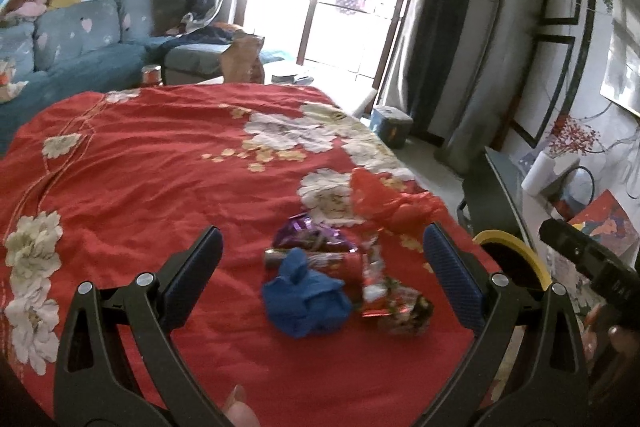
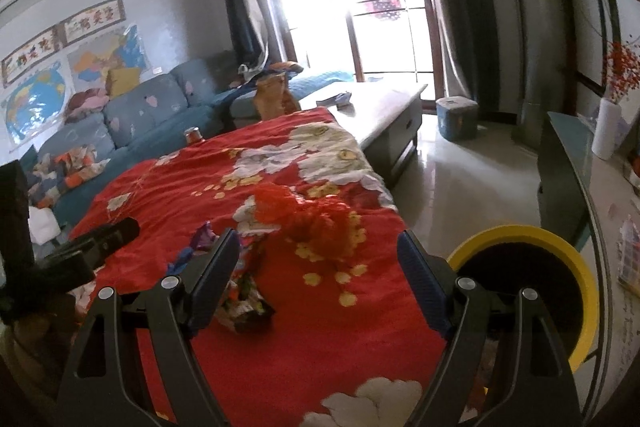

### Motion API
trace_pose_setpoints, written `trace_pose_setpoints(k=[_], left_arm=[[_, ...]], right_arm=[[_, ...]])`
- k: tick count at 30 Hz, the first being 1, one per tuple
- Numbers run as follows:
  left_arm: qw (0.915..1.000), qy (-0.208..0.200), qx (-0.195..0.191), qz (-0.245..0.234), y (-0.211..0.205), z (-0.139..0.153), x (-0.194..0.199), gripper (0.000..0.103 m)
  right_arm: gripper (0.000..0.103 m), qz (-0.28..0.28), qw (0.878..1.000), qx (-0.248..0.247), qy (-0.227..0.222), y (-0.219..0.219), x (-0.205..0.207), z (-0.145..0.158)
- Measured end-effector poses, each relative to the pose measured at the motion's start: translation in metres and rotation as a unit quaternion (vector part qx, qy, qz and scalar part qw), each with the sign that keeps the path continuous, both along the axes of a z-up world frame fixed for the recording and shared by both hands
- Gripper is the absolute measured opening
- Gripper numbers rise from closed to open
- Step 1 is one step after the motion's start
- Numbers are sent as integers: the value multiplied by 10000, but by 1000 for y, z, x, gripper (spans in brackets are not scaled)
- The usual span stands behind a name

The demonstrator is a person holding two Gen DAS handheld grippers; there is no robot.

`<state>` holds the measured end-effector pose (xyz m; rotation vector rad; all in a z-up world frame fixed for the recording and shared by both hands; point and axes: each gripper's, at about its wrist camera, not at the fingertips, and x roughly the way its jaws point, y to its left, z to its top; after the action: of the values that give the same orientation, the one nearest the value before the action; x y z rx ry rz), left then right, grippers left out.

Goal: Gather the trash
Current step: 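Grasp the blue cloth with the left tool while the right tool grasps the red plastic bag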

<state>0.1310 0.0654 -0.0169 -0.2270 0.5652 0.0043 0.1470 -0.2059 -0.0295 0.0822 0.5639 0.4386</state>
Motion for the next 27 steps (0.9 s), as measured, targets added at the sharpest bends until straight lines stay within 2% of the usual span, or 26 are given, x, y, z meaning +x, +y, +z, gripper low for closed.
trace_pose_setpoints(k=[11,17,27], left_arm=[[9986,398,-324,102,31,-30,7,92],[9960,664,-594,28,37,-49,15,91],[9916,931,-868,-219,31,-67,25,85]], right_arm=[[78,247,9994,-55,250,35,27,-13],[78,110,9993,-173,305,42,51,-23],[78,-93,9967,-209,784,42,106,-55]])
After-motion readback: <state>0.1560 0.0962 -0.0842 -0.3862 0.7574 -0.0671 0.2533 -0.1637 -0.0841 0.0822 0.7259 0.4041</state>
